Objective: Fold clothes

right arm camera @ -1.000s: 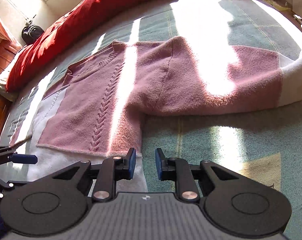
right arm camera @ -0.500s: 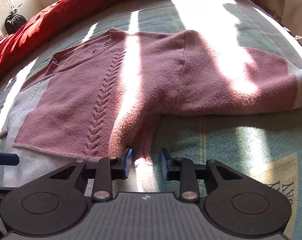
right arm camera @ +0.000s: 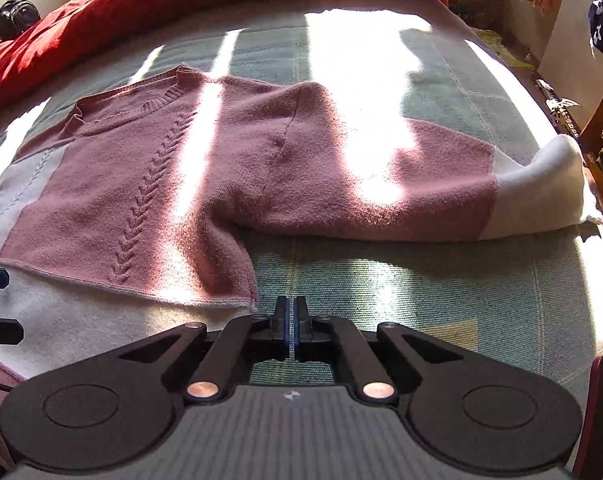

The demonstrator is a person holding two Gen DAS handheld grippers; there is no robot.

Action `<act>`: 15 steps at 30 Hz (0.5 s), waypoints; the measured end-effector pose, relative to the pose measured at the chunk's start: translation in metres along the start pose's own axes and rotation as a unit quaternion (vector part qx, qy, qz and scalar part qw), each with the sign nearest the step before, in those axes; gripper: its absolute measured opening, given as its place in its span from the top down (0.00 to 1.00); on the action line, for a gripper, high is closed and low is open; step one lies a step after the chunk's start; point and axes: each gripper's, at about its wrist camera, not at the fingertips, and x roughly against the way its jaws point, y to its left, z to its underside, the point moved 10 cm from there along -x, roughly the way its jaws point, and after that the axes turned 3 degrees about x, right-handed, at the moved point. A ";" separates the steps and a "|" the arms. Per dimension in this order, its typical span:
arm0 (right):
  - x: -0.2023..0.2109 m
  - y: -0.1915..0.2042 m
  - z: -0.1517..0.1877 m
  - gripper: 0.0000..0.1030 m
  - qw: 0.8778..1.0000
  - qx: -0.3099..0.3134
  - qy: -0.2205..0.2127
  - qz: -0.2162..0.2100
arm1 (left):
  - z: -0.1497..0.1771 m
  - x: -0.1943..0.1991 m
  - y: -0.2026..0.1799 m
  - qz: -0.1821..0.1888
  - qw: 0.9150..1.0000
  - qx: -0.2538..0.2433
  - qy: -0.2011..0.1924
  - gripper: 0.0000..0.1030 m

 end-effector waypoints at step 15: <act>-0.052 0.036 -0.003 0.87 0.998 -0.007 0.008 -0.067 | -0.003 0.002 0.020 -0.013 0.999 0.023 -0.019 0.23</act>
